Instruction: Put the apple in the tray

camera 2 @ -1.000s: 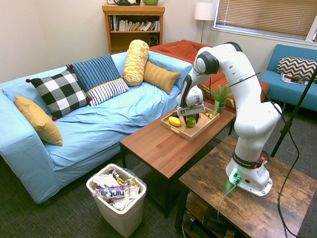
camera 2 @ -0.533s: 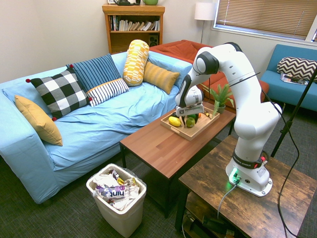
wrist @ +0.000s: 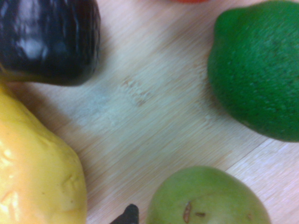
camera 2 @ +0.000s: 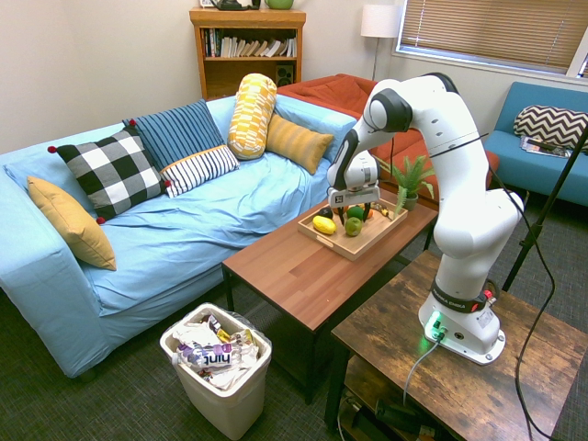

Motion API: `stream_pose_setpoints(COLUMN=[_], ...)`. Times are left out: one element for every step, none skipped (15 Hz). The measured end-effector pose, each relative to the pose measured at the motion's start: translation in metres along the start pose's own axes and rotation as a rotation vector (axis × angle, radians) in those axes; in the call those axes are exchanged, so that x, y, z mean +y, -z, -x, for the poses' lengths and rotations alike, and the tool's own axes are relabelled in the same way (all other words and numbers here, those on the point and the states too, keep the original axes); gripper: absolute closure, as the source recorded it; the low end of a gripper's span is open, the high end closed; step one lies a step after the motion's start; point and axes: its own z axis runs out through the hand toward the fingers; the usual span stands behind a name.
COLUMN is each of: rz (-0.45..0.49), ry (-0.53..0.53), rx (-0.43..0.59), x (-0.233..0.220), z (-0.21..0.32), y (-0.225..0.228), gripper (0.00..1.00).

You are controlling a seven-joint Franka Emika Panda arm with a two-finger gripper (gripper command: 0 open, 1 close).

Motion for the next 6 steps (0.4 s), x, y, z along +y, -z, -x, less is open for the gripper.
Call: stream_pose_setpoints(rz=[-0.012,-0.024,-0.035,-0.045,-0.052,-0.058], ry=[0.000,-0.001,-0.002,0.001,0.004,0.008], rx=[0.001,0.001,0.004,0.010,0.014,0.016], x=[0.002,0.006,0.011,0.017,0.023,0.030], z=[-0.003,-0.006,-0.008,-0.011,-0.013,-0.014], y=[0.014,0.029,0.045,0.060,0.076,0.091], gripper=[0.00,0.00,0.00,0.00,0.00,0.00])
